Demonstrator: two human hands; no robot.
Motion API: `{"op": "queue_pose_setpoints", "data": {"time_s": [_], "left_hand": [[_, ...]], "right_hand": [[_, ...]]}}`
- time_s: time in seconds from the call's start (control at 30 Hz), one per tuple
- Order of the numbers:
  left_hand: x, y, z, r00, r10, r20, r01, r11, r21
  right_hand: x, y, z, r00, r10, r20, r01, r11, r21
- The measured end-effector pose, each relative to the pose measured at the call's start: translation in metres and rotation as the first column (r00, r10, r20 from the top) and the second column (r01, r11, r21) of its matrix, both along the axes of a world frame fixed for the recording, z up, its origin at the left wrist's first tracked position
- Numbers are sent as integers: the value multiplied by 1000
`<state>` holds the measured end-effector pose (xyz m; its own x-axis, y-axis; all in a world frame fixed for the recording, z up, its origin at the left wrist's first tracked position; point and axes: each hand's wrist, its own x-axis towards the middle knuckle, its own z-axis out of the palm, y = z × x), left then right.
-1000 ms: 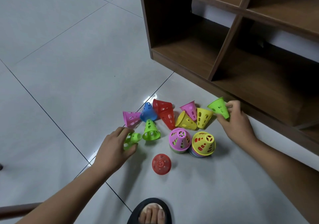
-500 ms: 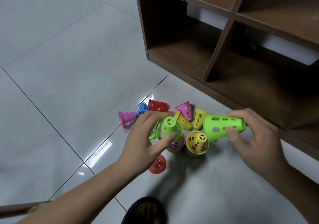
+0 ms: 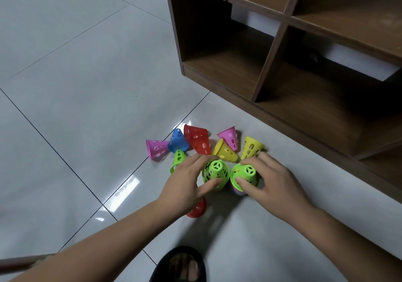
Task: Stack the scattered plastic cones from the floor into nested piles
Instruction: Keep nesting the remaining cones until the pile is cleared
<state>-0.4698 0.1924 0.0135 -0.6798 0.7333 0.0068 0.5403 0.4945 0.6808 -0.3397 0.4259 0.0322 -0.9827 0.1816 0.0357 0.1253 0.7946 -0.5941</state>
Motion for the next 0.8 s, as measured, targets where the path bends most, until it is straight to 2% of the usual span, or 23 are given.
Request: {"op": "queue_pose_setpoints", "data": {"time_s": [0.1, 0.2, 0.27, 0.33, 0.43, 0.5, 0.6, 0.7, 0.8], "left_hand": [[5, -10, -5, 1000, 6, 28, -6, 1000, 8], [12, -27, -17, 992, 52, 118, -50, 999, -16], [16, -40, -27, 991, 60, 117, -54, 997, -57], [21, -50, -36, 994, 47, 104, -36, 994, -102], [26, -61, -47, 997, 2, 79, 10, 987, -158], [28, -65, -54, 997, -24, 70, 37, 983, -182], [27, -66, -61, 997, -42, 65, 55, 976, -210], [26, -67, -67, 995, -70, 65, 83, 971, -225], [21, -69, -74, 993, -71, 95, 92, 968, -235]], "right_hand": [[3, 10, 2, 999, -39, -32, 36, 996, -83], [2, 17, -1, 985, -112, -134, 81, 973, -216], [-2, 24, -9, 969, -169, -182, 126, 966, -226], [-8, 32, -24, 966, -204, -157, 171, 965, -201], [-18, 41, -44, 971, -185, -154, 182, 983, -32], [-27, 43, -51, 986, -18, -167, 48, 984, 172], [-42, 46, -57, 983, 182, -10, -162, 896, 413], [-55, 54, -64, 959, 195, 204, -271, 832, 483], [-59, 62, -68, 956, 136, 262, -262, 799, 541]]}}
